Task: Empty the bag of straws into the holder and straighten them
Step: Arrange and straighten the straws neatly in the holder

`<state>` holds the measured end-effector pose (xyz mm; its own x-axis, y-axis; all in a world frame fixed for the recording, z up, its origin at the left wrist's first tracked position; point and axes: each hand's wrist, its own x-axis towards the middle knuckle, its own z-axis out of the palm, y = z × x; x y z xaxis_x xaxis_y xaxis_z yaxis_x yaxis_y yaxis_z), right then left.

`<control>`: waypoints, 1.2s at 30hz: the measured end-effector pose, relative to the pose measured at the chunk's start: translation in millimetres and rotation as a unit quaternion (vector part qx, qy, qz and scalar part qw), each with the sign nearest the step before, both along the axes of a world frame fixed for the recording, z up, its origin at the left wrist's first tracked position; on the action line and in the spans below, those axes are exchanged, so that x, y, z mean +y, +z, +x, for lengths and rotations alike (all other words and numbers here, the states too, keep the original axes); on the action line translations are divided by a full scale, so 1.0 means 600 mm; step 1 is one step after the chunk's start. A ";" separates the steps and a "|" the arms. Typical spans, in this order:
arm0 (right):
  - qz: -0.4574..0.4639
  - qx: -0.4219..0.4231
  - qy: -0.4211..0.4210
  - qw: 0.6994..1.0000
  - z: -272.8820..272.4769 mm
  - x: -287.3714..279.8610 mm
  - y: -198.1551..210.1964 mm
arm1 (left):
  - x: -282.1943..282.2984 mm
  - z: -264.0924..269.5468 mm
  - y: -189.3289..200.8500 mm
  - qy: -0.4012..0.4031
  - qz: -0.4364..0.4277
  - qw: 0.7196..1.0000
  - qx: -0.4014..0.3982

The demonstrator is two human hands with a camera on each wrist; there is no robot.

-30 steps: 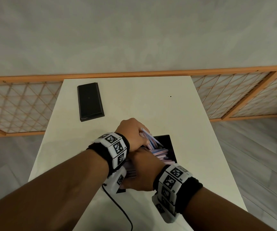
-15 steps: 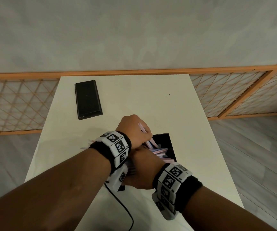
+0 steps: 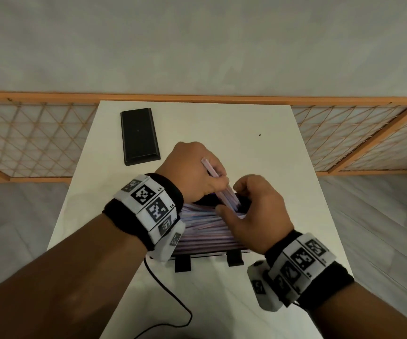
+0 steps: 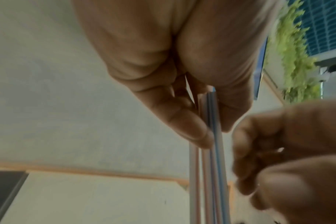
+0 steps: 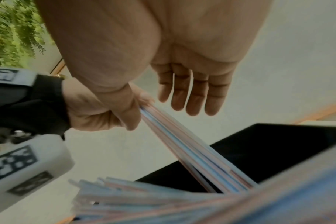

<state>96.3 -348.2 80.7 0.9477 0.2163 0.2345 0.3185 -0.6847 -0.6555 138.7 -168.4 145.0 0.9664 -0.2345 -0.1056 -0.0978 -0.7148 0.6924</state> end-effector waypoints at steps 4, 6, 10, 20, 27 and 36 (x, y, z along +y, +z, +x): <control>-0.013 0.097 0.032 0.995 0.025 0.029 0.017 | 0.015 -0.015 0.033 0.006 -0.036 0.999 -0.029; 0.015 0.108 0.039 0.993 0.031 0.048 0.025 | 0.026 -0.025 0.038 0.020 -0.077 0.996 -0.048; 0.010 0.069 0.083 0.994 0.040 0.062 0.022 | 0.061 -0.058 0.040 0.043 -0.166 0.983 -0.060; -0.162 -0.018 0.127 0.978 0.001 0.117 0.026 | 0.039 -0.081 -0.012 0.095 -0.265 0.959 -0.016; -0.262 0.010 0.154 0.953 -0.028 0.102 -0.016 | 0.120 -0.084 -0.066 0.250 -0.208 0.930 -0.173; -0.250 -0.007 0.112 0.962 -0.065 0.121 -0.063 | 0.089 -0.129 -0.135 0.220 -0.104 0.937 -0.251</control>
<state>57.1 -275.5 43.2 0.8616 0.5041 0.0599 0.5014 -0.8264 -0.2562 61.4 -115.0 63.8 0.8901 0.2328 0.3918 -0.1762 -0.6170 0.7670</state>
